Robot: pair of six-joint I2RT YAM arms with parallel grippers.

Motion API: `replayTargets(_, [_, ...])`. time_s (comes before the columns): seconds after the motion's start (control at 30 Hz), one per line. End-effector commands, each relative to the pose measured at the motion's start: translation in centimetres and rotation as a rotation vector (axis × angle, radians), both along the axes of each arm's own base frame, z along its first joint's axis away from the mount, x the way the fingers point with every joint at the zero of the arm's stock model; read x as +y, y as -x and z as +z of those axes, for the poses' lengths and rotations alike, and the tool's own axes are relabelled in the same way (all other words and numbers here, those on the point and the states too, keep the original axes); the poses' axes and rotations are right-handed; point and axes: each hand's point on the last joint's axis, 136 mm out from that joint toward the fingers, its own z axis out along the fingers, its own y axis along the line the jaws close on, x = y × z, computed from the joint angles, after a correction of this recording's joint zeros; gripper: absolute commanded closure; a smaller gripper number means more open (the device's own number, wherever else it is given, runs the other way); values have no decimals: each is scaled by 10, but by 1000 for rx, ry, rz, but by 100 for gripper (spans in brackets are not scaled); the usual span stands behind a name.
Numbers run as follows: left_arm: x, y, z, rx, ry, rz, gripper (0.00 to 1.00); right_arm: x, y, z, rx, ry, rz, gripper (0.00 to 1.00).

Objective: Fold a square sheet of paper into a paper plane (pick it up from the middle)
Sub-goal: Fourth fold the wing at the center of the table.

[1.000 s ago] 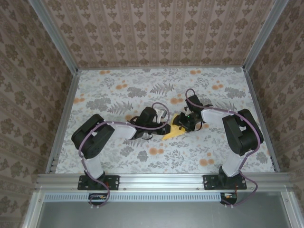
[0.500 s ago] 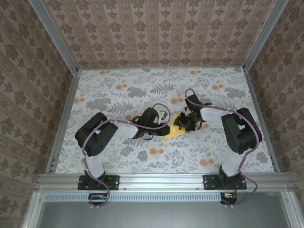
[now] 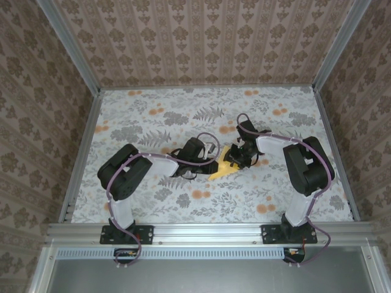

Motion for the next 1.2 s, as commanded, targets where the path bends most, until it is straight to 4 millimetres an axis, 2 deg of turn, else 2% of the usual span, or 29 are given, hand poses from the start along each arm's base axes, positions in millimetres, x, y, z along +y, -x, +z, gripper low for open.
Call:
replayTargets(0.0, [3,1,-5,-5,-37,-9,90,-47,42,-60,176,263,-1,63])
replayTargets(0.3, [4,-2,10,-42,-18,1,90,-45,38,-64,181,273,6,59])
replayTargets(0.33, [4,-3,11,-47,-15,4,90,-47,45,-65,209,285,9,59])
replayTargets(0.67, [-4,-11,31,-89,37,8,89,-49,46,-70,222,299,4,58])
replayTargets(0.9, [-15,-8,34,-78,85,-15,89,-49,48,-72,232,302,1,57])
replayTargets(1.17, [-21,-7,22,-43,53,-20,89,-49,48,-72,233,300,-1,57])
